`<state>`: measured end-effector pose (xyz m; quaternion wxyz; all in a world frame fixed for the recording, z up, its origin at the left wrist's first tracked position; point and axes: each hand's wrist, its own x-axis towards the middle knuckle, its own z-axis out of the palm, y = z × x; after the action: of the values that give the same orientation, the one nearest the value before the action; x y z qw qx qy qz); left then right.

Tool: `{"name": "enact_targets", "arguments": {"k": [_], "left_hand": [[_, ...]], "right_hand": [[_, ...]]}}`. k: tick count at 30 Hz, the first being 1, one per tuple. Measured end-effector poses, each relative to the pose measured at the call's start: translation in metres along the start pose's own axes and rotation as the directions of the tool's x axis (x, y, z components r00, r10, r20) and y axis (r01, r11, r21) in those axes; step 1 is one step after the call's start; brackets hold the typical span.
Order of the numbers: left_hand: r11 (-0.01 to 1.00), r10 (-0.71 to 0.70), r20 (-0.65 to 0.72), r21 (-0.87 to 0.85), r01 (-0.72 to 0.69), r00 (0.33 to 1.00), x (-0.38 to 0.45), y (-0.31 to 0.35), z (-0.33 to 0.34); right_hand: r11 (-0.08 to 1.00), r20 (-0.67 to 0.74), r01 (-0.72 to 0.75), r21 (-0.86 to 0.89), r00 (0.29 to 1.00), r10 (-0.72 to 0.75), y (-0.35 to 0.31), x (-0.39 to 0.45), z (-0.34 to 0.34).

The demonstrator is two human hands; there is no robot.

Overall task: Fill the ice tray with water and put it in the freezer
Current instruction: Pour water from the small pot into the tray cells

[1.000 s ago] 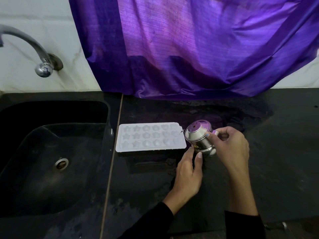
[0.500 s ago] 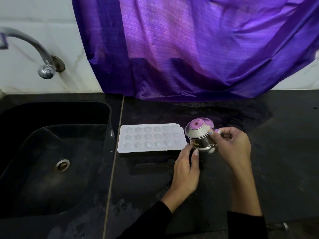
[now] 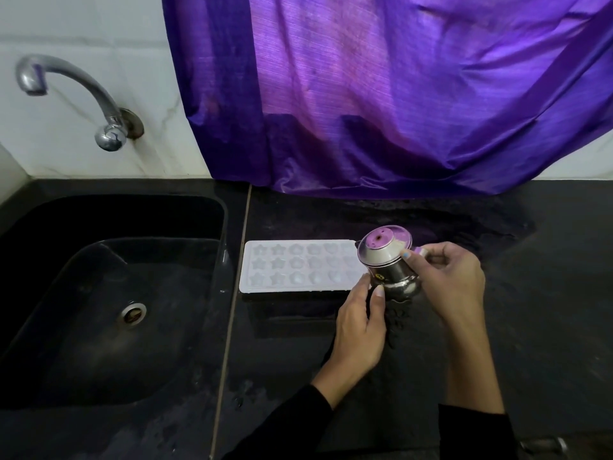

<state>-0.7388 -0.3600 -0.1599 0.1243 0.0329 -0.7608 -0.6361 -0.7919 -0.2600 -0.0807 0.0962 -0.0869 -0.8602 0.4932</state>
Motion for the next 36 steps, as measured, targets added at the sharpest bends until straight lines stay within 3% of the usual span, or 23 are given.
{"name": "enact_targets", "arguments": {"k": [12,36], "left_hand": [[1.000,0.001,0.003,0.015,-0.001,1.000,0.0018,-0.0048,-0.0046],[1.000,-0.007,0.011,0.006,0.007,1.000,-0.0036,0.0004,-0.0078]], "right_hand": [[0.995,0.029,0.031,-0.099,0.999,-0.028,-0.0064,-0.0008,0.0056],[0.992,0.036,0.052,-0.112,0.998,-0.049,-0.0089,-0.0056,0.0039]]}}
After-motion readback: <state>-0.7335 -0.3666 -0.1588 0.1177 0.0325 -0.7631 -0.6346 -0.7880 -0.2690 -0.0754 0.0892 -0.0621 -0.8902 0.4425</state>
